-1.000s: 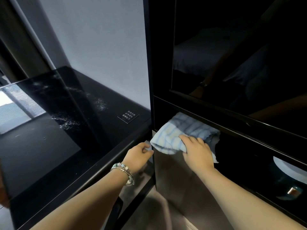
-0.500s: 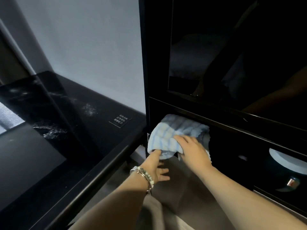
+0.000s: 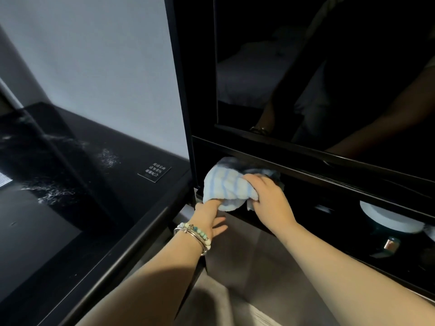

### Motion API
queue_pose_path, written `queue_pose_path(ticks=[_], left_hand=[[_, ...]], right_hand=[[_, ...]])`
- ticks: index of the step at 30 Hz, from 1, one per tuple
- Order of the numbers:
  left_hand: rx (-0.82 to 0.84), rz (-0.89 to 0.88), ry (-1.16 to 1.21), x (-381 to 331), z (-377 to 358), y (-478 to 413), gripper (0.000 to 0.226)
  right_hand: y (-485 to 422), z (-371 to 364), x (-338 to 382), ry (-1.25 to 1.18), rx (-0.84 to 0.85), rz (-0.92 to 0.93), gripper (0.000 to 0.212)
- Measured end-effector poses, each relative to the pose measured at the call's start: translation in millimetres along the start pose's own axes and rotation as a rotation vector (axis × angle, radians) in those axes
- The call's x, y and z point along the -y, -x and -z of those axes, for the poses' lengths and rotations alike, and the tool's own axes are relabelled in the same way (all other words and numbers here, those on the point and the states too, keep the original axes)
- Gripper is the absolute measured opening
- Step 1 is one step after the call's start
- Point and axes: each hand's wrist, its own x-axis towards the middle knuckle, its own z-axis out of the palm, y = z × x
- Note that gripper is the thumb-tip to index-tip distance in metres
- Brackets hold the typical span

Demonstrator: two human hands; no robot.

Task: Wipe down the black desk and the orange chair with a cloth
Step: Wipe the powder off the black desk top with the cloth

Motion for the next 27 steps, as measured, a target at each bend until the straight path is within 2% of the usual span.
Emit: queue_pose_path(ticks=[7, 12, 20, 23, 27], left_hand=[[0.007, -0.154, -0.094, -3.0, 11.7, 4.2, 0.081], [0.087, -0.238, -0.121, -14.7, 20.8, 12.7, 0.06], [0.194, -0.349, -0.122, -36.2, 35.1, 37.7, 0.017], [0.189, -0.371, -0.101, -44.4, 50.6, 45.3, 0.016], [0.179, -0.396, -0.024, -55.9, 83.1, 59.1, 0.021]], right_hand=[[9.8, 7.4, 4.1, 0.034, -0.194, 0.009, 0.056], [16.2, 10.6, 15.6, 0.058, -0.291, 0.092, 0.059], [20.4, 13.6, 54.6, 0.054, -0.384, 0.191, 0.049], [20.8, 16.8, 78.9, 0.04, -0.384, 0.207, 0.045], [21.9, 16.0, 115.9, 0.038, -0.387, 0.263, 0.051]])
